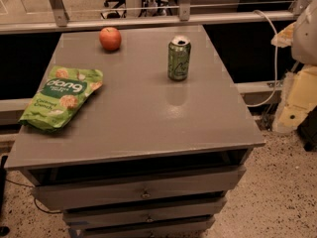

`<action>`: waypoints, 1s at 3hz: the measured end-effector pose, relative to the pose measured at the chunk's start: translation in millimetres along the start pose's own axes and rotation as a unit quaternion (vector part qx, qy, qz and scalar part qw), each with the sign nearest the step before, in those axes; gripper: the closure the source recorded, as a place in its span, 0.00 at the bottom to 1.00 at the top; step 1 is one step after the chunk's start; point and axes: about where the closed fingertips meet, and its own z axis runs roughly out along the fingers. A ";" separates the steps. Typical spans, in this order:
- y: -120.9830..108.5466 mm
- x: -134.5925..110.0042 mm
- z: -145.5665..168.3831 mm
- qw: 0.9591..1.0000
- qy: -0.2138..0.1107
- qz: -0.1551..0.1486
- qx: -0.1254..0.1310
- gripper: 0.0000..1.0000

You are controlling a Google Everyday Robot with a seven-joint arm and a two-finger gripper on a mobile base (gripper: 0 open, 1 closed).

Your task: Knock green can over

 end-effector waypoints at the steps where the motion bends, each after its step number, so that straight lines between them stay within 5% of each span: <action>1: 0.0 0.0 0.0 1.000 0.000 0.000 0.000 0.00; 3: -25.1 10.6 23.2 0.998 -0.040 -0.007 0.037 0.00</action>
Offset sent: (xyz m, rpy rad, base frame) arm 0.0130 -0.0064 -0.0129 -0.0022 -0.0635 0.0088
